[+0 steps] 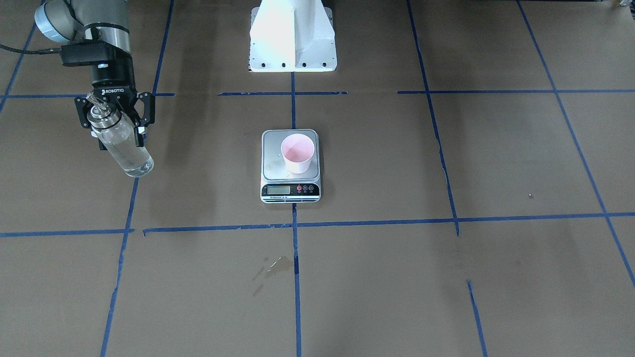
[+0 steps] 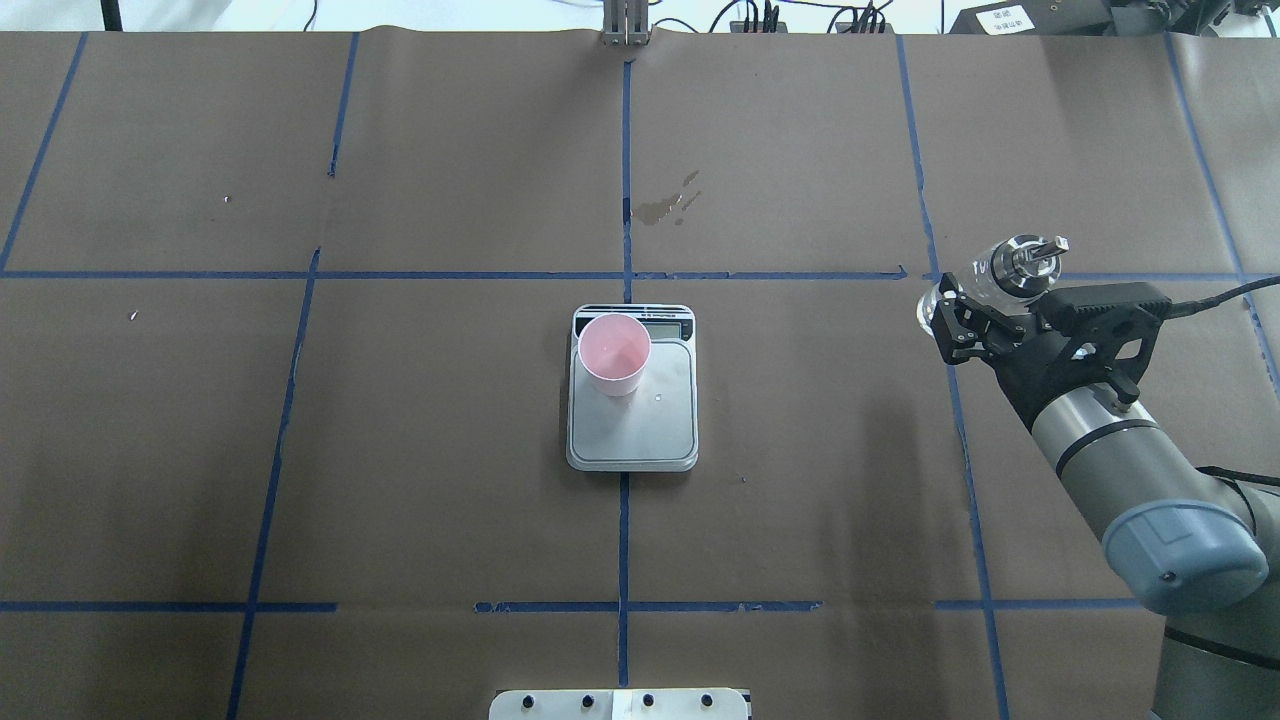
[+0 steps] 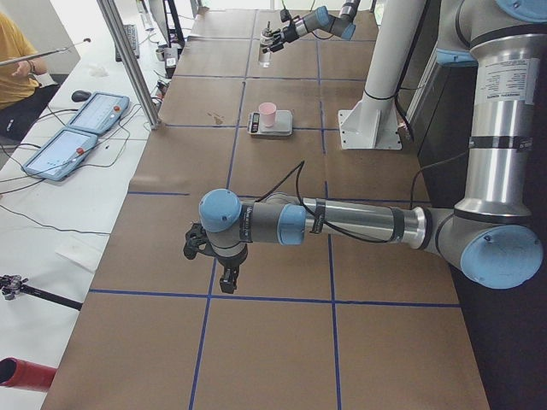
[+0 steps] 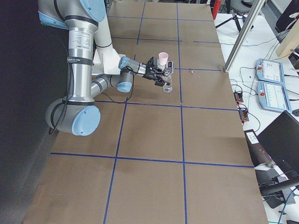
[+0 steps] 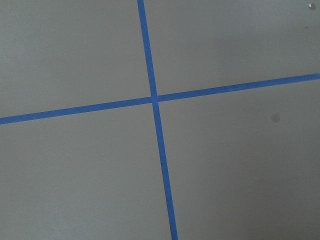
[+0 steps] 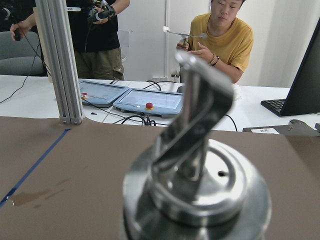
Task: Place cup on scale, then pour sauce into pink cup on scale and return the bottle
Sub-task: 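Lift the bottle with the right gripper and carry it toward the cup, then tilt the bottle with the right gripper to pour into the pink cup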
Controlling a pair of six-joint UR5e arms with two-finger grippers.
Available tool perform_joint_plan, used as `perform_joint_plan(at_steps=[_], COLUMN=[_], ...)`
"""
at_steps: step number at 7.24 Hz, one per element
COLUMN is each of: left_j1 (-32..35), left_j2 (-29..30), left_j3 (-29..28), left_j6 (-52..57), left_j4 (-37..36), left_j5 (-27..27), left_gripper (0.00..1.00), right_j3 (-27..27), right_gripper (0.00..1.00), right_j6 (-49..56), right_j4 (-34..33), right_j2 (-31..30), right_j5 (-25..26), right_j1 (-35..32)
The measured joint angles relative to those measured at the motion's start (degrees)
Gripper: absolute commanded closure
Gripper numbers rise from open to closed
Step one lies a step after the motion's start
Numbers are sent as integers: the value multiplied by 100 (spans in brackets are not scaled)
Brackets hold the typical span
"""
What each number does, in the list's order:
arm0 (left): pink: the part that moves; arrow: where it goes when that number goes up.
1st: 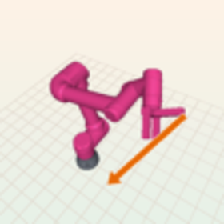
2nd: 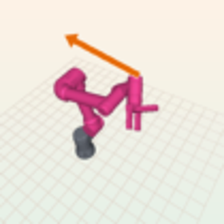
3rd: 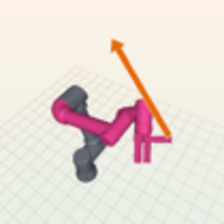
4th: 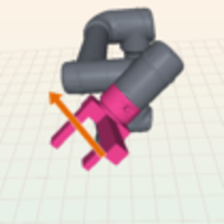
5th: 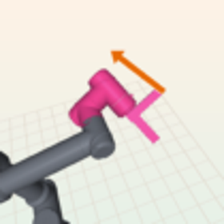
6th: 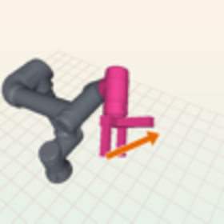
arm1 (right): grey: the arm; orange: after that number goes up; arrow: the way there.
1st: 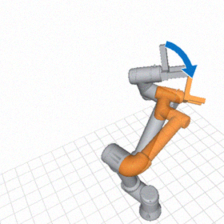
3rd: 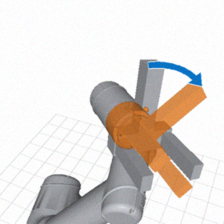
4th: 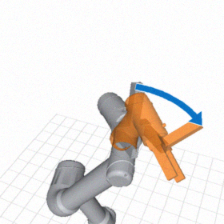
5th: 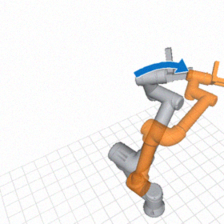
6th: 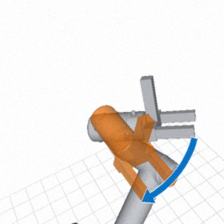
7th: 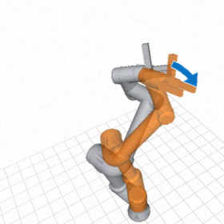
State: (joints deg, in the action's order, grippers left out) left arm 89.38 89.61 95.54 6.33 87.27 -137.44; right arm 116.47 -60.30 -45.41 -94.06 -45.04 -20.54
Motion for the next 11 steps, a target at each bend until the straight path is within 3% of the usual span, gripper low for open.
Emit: perform_joint_plan(at_steps=[2, 3, 6, 7, 11], left_j1=[0, 0, 0, 0, 0], left_j2=[9, 10, 12, 12, 11], left_j3=[3, 6, 17, 22, 21], left_j6=[0, 0, 0, 0, 2], left_j4=[-2, -6, -8, -9, -9], left_j5=[2, 0, -2, -2, -2], left_gripper=[0, 0, 0, 0, 0], right_j3=[6, 3, -188, -411, -1040], right_gripper=[100, 100, 100, 100, 100], right_j6=[1229, 1567, 1790, 1804, 2910], right_j4=[-330, -921, -3926, -4499, -5660], right_j2=[265, 612, 2386, 2778, 3382], right_j5=[-186, -261, -303, -253, 553], right_j1=[3, 1, 43, 73, 294])
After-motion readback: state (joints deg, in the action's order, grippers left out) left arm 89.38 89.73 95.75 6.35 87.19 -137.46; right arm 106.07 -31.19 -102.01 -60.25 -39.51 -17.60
